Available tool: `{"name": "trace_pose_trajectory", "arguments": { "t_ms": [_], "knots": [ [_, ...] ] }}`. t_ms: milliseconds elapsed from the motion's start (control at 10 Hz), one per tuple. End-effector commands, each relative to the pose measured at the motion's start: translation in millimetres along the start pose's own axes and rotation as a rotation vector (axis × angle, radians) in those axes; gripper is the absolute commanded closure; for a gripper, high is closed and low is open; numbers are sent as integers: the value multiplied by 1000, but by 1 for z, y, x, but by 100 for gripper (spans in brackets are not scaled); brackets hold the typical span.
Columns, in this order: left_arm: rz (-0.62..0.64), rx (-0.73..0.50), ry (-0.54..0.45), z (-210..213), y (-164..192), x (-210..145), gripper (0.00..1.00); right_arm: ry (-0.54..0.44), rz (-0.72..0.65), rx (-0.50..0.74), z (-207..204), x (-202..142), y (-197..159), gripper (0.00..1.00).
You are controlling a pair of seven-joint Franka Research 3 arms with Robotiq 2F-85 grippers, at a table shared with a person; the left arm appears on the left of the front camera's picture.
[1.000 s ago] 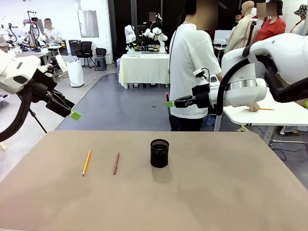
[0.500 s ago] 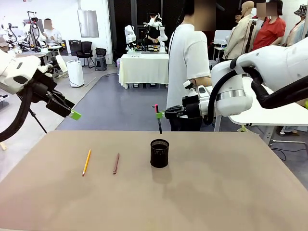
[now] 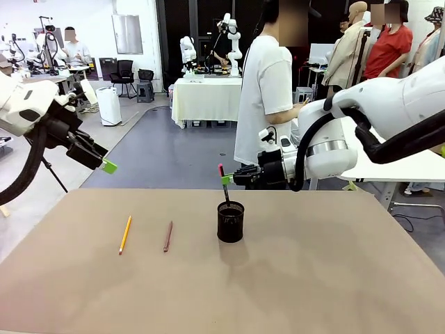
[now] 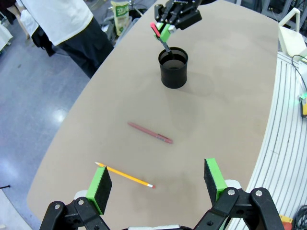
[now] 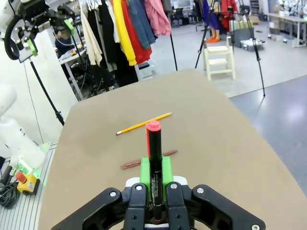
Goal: Place the pens into the pen holder.
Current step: Pick up a writing instrument from the table and place it into the Pen holder.
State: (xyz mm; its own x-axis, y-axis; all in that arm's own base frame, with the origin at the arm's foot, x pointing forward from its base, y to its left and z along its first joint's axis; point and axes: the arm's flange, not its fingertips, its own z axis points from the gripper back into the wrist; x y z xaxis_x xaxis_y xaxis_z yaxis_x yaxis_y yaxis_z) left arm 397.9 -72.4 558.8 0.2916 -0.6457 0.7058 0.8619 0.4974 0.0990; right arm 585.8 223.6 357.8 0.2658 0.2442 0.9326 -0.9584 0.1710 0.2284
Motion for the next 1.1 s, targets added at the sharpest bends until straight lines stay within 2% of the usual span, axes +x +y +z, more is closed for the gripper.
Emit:
{"name": "trace_pose_trajectory", "arguments": {
  "t_ms": [0,300,800,1000],
  "knots": [
    [6,-5,-9,1,0,0,0,37,13,17,1,-13,4,100],
    [6,-5,-9,1,0,0,0,71,-4,19,3,-22,7,97],
    [6,-5,-9,1,0,0,0,80,-11,22,5,-23,5,2],
    [6,-5,-9,1,0,0,0,95,-14,21,9,-20,6,0]
  ]
}}
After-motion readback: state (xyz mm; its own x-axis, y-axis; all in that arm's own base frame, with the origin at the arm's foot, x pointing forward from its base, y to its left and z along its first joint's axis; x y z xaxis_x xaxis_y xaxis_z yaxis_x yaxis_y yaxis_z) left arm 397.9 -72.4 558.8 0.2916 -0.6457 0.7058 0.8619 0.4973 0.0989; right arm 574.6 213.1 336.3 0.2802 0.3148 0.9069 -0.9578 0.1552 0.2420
